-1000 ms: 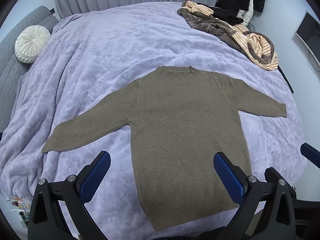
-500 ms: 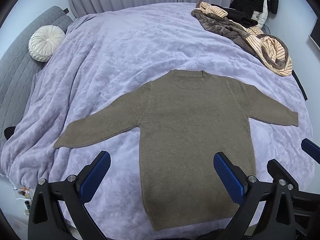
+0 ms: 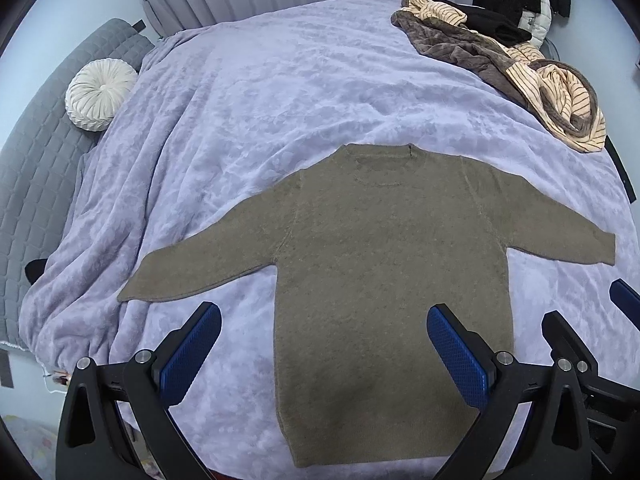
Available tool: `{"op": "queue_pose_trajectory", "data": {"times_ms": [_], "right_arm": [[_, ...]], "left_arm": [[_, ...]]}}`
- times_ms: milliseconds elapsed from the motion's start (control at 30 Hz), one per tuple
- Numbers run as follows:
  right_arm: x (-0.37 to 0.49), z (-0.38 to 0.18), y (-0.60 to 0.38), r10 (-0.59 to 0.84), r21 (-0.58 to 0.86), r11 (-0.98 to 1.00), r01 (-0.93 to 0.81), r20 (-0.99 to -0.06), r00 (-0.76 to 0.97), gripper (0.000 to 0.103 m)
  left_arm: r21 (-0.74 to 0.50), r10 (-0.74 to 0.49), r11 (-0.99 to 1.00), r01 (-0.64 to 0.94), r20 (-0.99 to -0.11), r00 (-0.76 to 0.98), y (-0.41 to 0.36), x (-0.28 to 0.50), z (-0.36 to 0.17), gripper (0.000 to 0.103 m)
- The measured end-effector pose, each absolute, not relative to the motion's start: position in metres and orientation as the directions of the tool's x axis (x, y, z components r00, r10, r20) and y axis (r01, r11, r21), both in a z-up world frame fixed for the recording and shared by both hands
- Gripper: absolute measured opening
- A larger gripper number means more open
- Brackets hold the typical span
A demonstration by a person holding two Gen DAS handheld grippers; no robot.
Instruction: Fold small clothes
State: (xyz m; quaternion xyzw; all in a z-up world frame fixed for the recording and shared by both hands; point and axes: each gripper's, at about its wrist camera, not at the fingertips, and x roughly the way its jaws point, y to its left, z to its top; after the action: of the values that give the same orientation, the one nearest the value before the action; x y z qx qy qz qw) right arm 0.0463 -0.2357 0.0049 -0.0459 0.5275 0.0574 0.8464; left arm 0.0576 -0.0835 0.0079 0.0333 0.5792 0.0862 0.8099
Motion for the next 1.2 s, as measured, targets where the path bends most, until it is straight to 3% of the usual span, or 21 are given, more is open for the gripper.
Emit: {"op": "queue_pose_trajectory", "data": {"times_ms": [1200], "right_arm": [[0.151, -0.072, -0.429, 0.012, 0.022, 1.0, 0.022, -0.918, 0.396, 0.086]], "left_arm": [[0.214, 0.204, 0.977, 0.009, -0.943, 0.264, -0.272, 0.171, -0.058, 0.103]]}}
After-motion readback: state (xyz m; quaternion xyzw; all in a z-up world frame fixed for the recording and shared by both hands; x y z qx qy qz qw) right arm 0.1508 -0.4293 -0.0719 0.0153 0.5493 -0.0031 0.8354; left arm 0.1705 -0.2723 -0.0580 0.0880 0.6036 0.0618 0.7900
